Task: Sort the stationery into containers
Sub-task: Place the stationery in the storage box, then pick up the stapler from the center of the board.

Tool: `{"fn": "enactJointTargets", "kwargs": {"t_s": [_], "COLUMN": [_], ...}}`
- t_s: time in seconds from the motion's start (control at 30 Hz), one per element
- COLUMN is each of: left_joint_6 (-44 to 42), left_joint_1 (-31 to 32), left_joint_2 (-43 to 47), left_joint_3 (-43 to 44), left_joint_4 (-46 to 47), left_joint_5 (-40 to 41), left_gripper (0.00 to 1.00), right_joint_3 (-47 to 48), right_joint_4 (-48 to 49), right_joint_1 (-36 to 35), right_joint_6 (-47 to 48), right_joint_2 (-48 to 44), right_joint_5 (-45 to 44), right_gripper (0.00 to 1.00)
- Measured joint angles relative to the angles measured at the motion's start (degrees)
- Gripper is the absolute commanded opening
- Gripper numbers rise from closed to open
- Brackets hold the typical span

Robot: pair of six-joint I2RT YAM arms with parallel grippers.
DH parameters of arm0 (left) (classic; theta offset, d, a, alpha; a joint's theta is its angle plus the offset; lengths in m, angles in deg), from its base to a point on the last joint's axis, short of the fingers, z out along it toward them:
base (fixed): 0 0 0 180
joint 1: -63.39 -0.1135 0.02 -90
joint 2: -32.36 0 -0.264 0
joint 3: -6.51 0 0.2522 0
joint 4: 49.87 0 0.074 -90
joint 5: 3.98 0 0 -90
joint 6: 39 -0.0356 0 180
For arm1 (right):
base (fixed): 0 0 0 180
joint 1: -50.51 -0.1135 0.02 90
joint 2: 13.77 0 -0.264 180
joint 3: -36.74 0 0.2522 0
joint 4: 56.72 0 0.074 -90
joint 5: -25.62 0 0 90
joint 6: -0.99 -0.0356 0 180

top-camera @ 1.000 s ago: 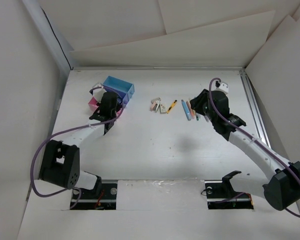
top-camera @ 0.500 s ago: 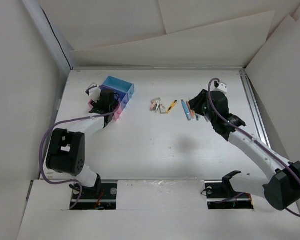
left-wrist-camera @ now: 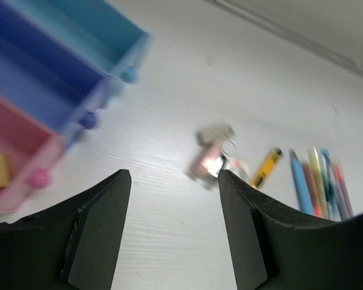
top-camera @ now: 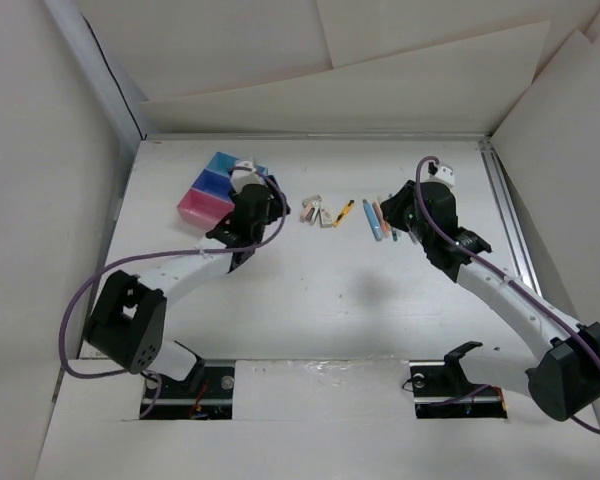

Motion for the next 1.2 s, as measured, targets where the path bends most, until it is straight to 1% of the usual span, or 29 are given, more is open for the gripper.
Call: {"fn": "enactJointTargets", "kwargs": {"t_s": [0.07,0.13,0.17,0.23,0.27,0.3,0.33,0.43,0.57,0.7,0.87,0.93,0.97,1.0,1.1,1.2], "left_joint_6": [-2.23,-4.24,-5.11,-6.97,-7.74,-8.48,-9.31,-10.49,-12.09,-13.44,-14.82,-15.13,-15.54,-15.50,-16.00,-16.13], "left_joint_1": [3.50,5.33,5.79,6.23,6.27,6.27,6.25,6.25,6.25,6.27,6.25,6.25,6.25,6.25,6.25,6.25], "left_joint_2": [-3.15,-7.98,-10.97,-17.11,-19.87,-22.34,-25.22,-27.93,-29.07,-31.61,-35.21,-36.41,-36.79,-36.85,-37.00,-37.24], "left_joint_3": [2.25,5.18,6.80,10.34,11.89,13.18,14.80,16.35,18.27,22.49,24.68,25.09,25.09,25.38,25.79,26.16], "left_joint_4": [0.70,0.96,0.94,0.24,-0.22,-0.81,-1.62,-2.69,-4.11,-4.39,-5.16,-5.90,-5.92,-6.14,-6.56,-6.56], "left_joint_5": [-3.28,-6.14,-7.58,-10.21,-11.37,-12.22,-13.25,-14.19,-14.40,-13.44,-12.44,-12.09,-11.58,-11.56,-11.34,-11.32], "left_gripper": [0.55,0.55,0.59,0.72,0.76,0.77,0.77,0.78,0.77,0.72,0.59,0.56,0.52,0.45,0.36,0.24], "right_joint_3": [0.00,0.00,0.00,0.00,0.00,0.00,0.00,0.02,0.02,0.02,0.02,0.02,0.02,0.02,0.02,0.02], "right_joint_4": [0.00,0.02,0.00,0.02,0.02,0.00,0.02,0.00,0.00,0.02,0.00,0.02,0.02,0.02,0.00,0.02], "right_joint_1": [0.00,0.00,0.00,0.00,0.00,0.00,0.00,0.00,0.00,0.00,0.00,0.00,0.00,0.00,0.00,0.00], "right_joint_6": [0.04,0.07,0.07,0.02,0.02,0.04,0.04,0.22,0.20,0.22,0.22,0.22,0.22,0.20,0.22,0.22], "right_joint_2": [0.00,0.00,0.00,0.02,0.07,0.11,0.24,0.79,0.98,0.98,0.98,0.98,0.98,0.98,1.18,1.40], "right_joint_5": [-0.17,-0.42,-0.55,-0.68,-0.70,-0.74,-0.79,-0.87,-0.90,-0.90,-0.94,-0.98,-1.01,-1.03,-1.05,-1.07], "right_gripper": [0.10,0.10,0.13,0.22,0.28,0.36,0.40,0.41,0.41,0.42,0.42,0.42,0.42,0.42,0.42,0.42]}}
